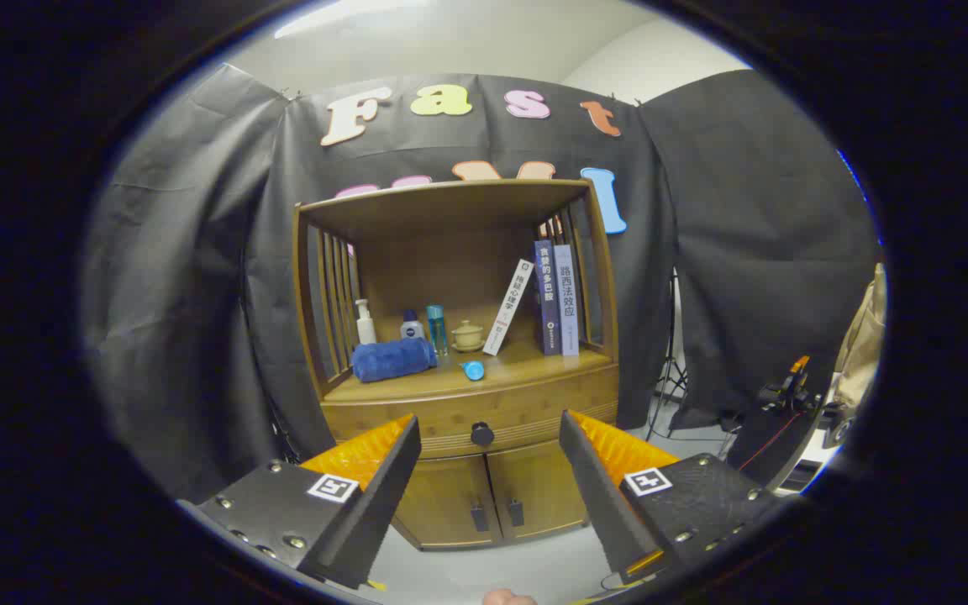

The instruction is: Pull open the drawer, take out the items inside it, and place them on the countertop above the cabinet.

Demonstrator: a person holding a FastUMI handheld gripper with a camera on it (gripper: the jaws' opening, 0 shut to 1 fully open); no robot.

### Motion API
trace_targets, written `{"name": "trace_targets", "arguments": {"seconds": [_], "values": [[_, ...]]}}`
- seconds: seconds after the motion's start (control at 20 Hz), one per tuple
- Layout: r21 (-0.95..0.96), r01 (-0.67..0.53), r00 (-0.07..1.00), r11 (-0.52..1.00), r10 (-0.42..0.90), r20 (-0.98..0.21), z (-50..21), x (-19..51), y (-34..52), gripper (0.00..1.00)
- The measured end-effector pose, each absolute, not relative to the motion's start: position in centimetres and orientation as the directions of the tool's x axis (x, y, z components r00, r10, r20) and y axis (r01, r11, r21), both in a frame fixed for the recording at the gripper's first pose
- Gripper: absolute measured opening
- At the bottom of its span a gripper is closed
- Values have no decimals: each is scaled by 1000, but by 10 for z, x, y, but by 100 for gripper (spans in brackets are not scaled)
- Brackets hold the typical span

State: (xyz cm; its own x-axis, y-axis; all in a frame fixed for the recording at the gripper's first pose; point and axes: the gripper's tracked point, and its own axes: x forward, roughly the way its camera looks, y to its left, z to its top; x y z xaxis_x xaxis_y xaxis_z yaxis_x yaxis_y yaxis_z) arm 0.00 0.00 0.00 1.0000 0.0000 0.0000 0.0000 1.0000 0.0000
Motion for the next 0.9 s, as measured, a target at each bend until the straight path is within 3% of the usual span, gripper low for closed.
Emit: {"name": "trace_targets", "arguments": {"seconds": [0.9], "values": [[-52,13,1000,999,-13,-8,-23,9,-6,99]]}}
